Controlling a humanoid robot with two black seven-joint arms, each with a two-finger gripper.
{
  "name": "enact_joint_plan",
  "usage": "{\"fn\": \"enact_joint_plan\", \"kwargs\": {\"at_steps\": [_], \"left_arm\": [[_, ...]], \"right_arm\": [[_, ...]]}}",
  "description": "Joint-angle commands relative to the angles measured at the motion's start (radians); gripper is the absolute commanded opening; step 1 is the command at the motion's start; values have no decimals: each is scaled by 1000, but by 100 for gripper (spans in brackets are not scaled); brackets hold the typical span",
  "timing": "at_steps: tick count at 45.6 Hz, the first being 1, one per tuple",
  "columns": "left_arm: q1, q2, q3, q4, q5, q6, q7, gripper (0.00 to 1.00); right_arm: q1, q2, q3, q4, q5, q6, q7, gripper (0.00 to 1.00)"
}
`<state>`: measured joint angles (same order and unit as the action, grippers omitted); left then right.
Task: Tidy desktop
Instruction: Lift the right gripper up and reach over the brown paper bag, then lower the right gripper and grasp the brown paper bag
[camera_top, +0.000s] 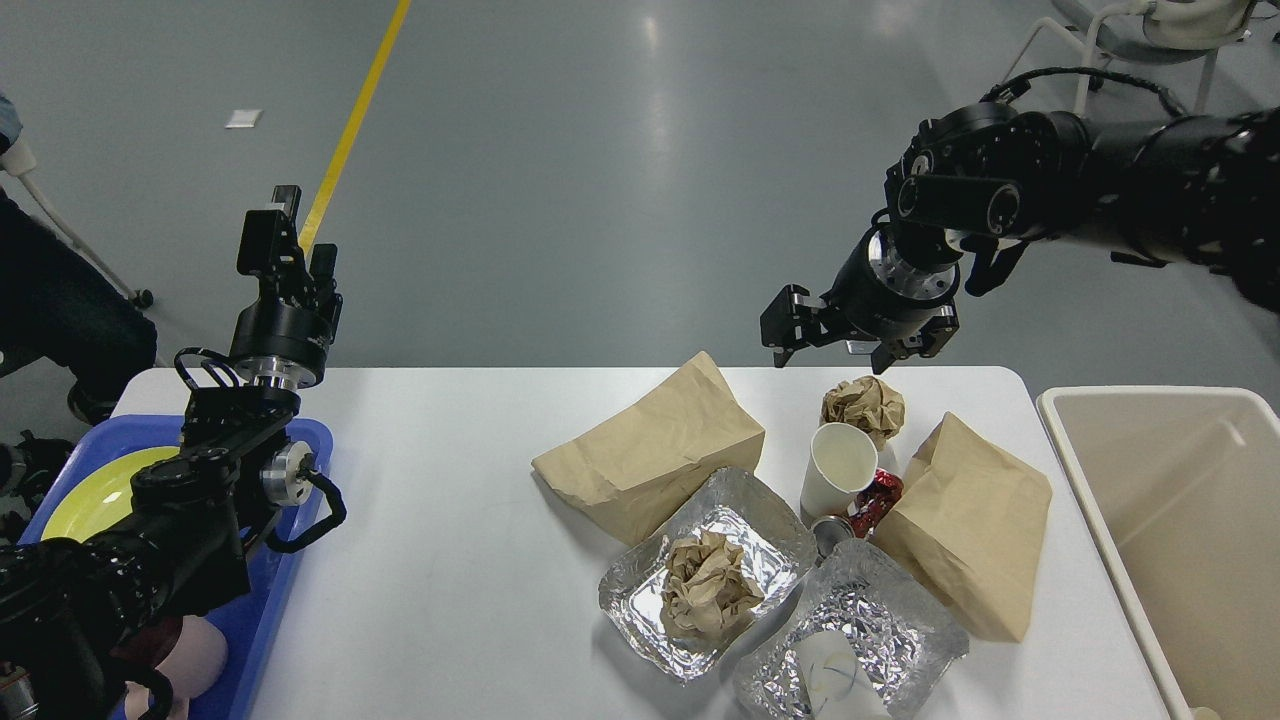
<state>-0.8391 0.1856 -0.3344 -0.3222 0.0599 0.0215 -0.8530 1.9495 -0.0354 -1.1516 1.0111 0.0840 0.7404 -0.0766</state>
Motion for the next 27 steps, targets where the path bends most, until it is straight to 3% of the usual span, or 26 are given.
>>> {"fn": "enact_joint_plan", "kwargs": {"at_steps": [1, 9, 27], "left_arm": [[0, 0, 0, 0, 0, 0, 0, 97], [0, 0, 0, 0, 0, 0, 0, 97], [0, 0, 0, 0, 0, 0, 0, 97]], "right_arm": [[77, -4, -26, 106, 0, 53, 0, 100], [58, -17, -115, 130, 0, 63, -3, 100], [-86, -118, -119, 129, -3, 5, -6, 100]]}}
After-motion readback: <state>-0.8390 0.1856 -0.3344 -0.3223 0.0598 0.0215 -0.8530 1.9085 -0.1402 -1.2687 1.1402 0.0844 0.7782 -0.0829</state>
